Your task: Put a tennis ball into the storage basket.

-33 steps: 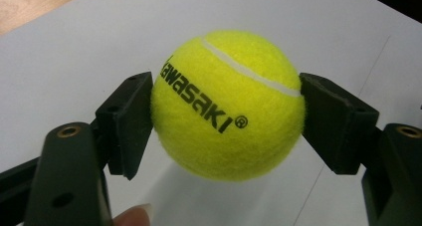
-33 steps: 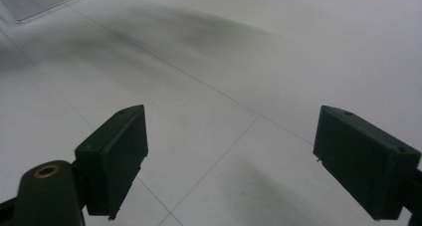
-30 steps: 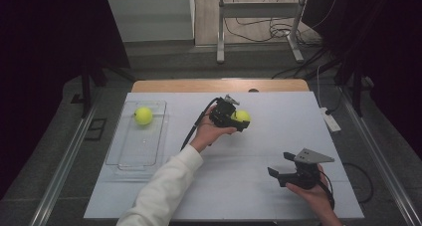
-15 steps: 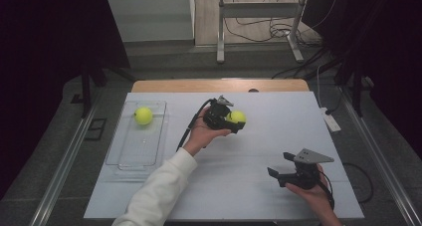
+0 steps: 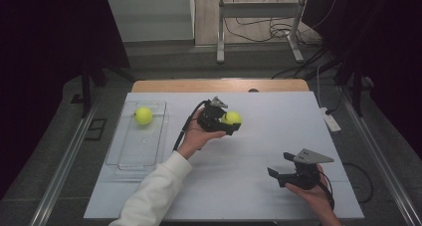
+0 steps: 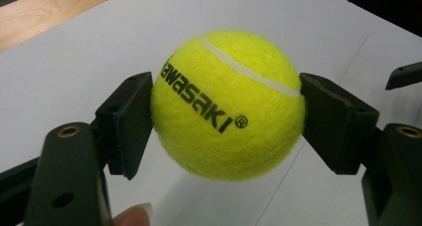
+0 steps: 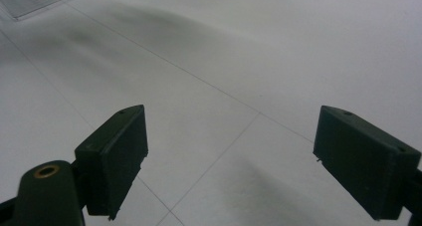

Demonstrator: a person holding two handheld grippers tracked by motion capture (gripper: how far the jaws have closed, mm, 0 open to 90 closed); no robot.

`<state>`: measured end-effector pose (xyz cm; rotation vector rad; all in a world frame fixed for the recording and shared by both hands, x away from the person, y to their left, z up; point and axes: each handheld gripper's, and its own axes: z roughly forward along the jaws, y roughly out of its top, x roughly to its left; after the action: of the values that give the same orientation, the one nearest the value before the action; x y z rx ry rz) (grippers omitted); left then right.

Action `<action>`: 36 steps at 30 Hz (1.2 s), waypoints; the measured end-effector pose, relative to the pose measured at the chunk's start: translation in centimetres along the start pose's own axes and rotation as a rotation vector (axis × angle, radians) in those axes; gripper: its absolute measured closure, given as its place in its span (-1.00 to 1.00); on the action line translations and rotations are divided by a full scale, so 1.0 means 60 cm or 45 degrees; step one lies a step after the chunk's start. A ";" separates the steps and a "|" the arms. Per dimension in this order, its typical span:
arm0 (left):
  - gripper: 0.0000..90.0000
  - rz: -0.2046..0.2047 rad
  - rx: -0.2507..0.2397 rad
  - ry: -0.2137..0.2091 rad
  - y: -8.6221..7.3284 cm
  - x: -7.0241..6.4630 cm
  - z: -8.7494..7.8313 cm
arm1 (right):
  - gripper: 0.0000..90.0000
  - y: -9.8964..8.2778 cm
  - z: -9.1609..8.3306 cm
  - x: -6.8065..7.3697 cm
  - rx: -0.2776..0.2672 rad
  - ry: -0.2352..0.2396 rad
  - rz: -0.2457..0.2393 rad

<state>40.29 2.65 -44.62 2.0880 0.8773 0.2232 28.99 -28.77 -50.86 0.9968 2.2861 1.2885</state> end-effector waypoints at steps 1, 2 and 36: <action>-0.40 -0.002 -0.004 0.000 -0.001 0.000 -0.002 | -0.68 0.000 0.000 0.000 0.000 0.000 0.000; -0.40 0.001 -0.006 0.002 -0.002 0.000 -0.003 | -0.68 0.000 0.000 0.000 0.000 0.001 0.000; -0.40 -0.005 -0.038 0.028 -0.028 0.012 -0.051 | -0.68 -0.001 0.001 0.001 0.005 -0.006 0.001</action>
<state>38.67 5.74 -44.07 2.0598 0.8860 0.2564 28.98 -28.73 -50.91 1.0006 2.2861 1.2812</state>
